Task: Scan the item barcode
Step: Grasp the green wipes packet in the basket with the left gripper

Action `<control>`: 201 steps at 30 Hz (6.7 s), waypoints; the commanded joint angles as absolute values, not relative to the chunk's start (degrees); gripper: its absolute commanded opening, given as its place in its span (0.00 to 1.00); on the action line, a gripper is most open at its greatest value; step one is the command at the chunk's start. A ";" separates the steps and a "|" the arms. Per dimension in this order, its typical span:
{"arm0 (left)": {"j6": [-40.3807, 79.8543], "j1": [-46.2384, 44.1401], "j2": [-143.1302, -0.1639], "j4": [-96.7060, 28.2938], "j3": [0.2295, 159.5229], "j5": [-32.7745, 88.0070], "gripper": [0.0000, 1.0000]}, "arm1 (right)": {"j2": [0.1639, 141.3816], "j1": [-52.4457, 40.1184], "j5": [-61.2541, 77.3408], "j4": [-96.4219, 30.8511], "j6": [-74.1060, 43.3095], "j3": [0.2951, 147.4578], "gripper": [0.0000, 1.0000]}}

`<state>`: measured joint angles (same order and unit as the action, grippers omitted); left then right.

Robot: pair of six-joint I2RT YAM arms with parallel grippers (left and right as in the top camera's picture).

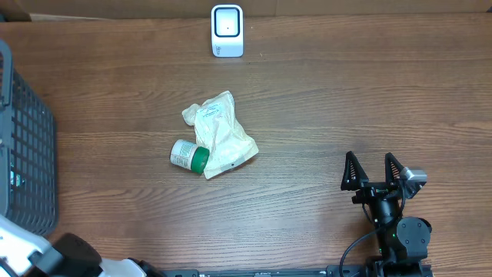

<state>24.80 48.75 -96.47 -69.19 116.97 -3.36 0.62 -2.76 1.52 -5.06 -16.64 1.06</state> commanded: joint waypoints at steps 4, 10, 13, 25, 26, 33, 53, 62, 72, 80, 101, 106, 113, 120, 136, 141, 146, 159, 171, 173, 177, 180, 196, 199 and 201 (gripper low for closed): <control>32.38 49.17 -105.41 -66.28 107.09 -12.34 0.82 | 0.16 -3.09 1.61 -4.64 -16.45 0.45 1.00; 33.39 49.30 -113.95 -66.24 105.47 -16.99 0.77 | 0.16 -3.09 1.61 -4.64 -16.43 0.45 1.00; 35.09 49.93 -118.78 -66.70 105.47 -19.44 0.76 | 0.16 -3.09 1.61 -4.64 -16.45 0.45 1.00; 35.40 50.57 -130.15 -62.83 105.47 -19.44 0.78 | 0.16 -3.09 1.63 -4.64 -16.45 0.45 1.00; 35.40 50.57 -130.67 -62.37 105.47 -19.31 0.78 | 0.16 -3.09 1.61 -4.64 -16.45 0.45 1.00; 35.18 50.52 -132.53 -60.36 105.45 -18.41 0.70 | 0.16 -3.09 1.61 -4.64 -16.45 0.45 1.00; 28.08 50.50 -123.87 -61.39 109.84 -7.86 0.04 | 0.16 -3.09 1.63 -4.64 -16.45 0.45 1.00; 31.29 50.72 -117.23 -63.24 109.65 -9.15 0.04 | 0.16 -3.09 1.61 -4.64 -16.45 0.45 1.00; 39.79 52.01 -117.54 -60.29 98.48 -19.03 1.00 | 0.16 -3.09 1.61 -4.64 -16.45 0.45 1.00; 49.98 54.11 -117.56 -52.82 90.24 -18.06 1.00 | 0.16 -3.09 1.63 -4.64 -16.45 0.45 1.00; 42.54 53.98 -124.77 -40.21 86.35 -15.59 0.72 | 0.16 -3.09 1.63 -4.64 -16.45 0.45 1.00; 38.79 53.98 -125.58 -39.97 86.39 -15.62 0.29 | 0.16 -3.09 1.63 -4.64 -16.45 0.45 1.00; 34.65 53.98 -125.54 -42.37 87.99 -15.57 0.04 | 0.16 -3.09 1.63 -4.64 -16.45 0.45 1.00; 34.65 53.98 -125.34 -55.24 98.74 -11.40 0.04 | 0.16 -3.09 1.63 -4.67 -16.45 0.45 1.00; 25.28 50.17 -103.66 -62.41 117.16 6.98 0.04 | 0.16 -3.09 1.61 -4.64 -16.45 0.45 1.00; 26.39 50.30 -103.48 -64.12 116.22 -1.96 0.46 | 0.16 -3.09 1.63 -4.64 -16.45 0.45 1.00; 25.58 50.33 -108.07 -61.08 108.92 -3.16 0.89 | 0.16 -3.09 1.63 -4.64 -16.45 0.45 1.00; 13.23 50.43 -124.40 -51.90 105.62 -3.53 1.00 | 0.16 -3.09 1.63 -4.64 -16.45 0.45 1.00; 11.77 50.59 -134.17 -53.41 105.51 -6.20 0.97 | 0.16 -3.09 1.63 -4.64 -16.45 0.45 1.00; 11.77 50.59 -134.17 -53.76 105.54 -6.17 0.83 | 0.16 -3.09 1.63 -4.64 -16.43 0.45 1.00; 11.79 50.59 -134.17 -54.85 105.54 -6.17 0.20 | 0.16 -3.09 1.61 -4.64 -16.45 0.45 1.00; 11.86 50.59 -134.17 -55.44 105.58 -6.09 0.04 | 0.16 -3.09 1.63 -4.64 -16.45 0.45 1.00; 16.27 50.59 -129.84 -74.22 134.17 8.58 0.04 | 0.16 -3.09 1.61 -4.67 -16.45 0.45 1.00; 15.55 50.57 -124.84 -77.14 143.79 17.58 0.04 | 0.16 -3.09 1.63 -4.64 -16.45 0.45 1.00; 14.79 50.43 -119.48 -78.26 149.05 24.73 0.04 | 0.16 -3.09 1.63 -4.64 -16.45 0.45 1.00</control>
